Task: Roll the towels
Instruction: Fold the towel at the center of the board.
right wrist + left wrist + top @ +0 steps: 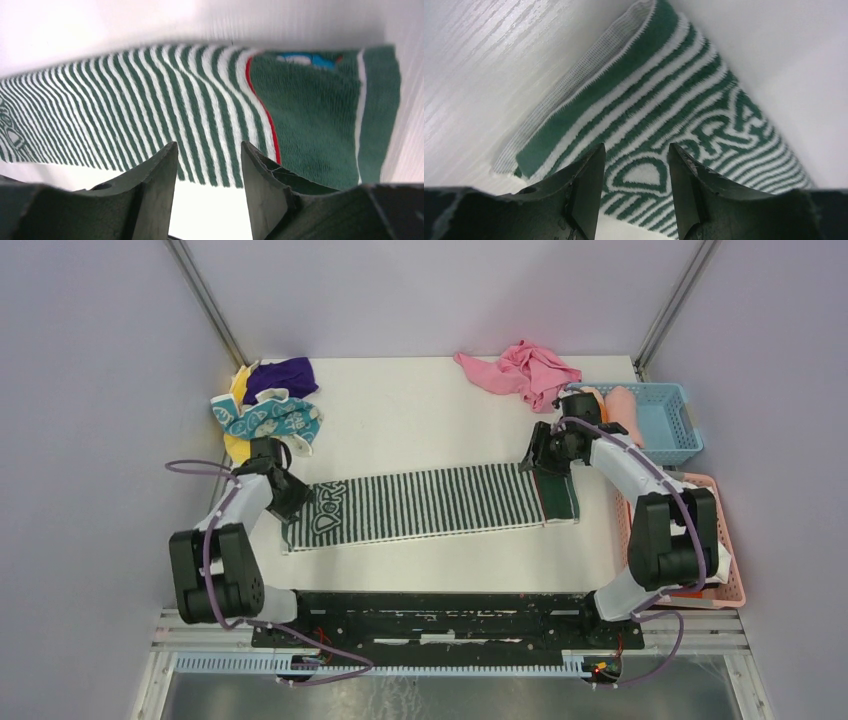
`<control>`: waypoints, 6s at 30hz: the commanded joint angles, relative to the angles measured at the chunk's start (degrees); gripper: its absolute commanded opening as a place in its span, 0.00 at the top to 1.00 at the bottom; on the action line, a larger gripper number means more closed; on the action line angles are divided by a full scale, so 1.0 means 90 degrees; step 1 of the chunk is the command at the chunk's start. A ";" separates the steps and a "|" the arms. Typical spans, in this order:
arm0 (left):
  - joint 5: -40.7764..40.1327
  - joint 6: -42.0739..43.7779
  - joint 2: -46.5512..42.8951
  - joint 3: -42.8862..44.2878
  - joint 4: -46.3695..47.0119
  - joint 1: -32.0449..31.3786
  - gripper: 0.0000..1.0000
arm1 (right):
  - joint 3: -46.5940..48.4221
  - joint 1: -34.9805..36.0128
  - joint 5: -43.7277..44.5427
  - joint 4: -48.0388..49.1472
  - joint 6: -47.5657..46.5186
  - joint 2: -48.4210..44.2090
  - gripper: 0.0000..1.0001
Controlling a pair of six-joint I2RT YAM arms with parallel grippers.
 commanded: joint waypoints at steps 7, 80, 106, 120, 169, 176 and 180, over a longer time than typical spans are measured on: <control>-0.0153 0.0677 0.1796 0.0098 0.0665 0.0688 0.46 | 0.0595 -0.0394 -0.0437 0.0979 0.0164 0.1076 0.43; -0.1045 0.1070 0.2005 0.0816 0.0212 -0.2313 0.38 | -0.1016 -0.0767 0.1181 -0.1356 -0.0006 -0.1869 1.00; -0.1250 0.1524 0.1105 0.1655 -0.0472 -0.3080 0.29 | -0.1370 -0.0964 0.0750 -0.1260 0.0051 -0.1890 0.54; -0.0935 0.1427 0.1422 0.1768 0.0082 -0.5818 0.36 | -0.0440 -0.0433 -0.0783 0.0668 0.0344 -0.0305 0.60; -0.0105 0.0792 0.1817 0.1019 0.1081 -0.4101 0.27 | -0.1402 0.0101 0.0908 0.0134 -0.0141 0.0017 0.53; -0.0258 0.0563 0.2059 0.0475 0.1186 -0.3581 0.27 | -0.1593 -0.0284 0.1357 0.0113 -0.0009 -0.0017 0.50; -0.0131 0.0558 0.1931 0.0509 0.1173 -0.3554 0.27 | -0.1396 -0.0281 0.1191 -0.0063 -0.0164 -0.0300 0.49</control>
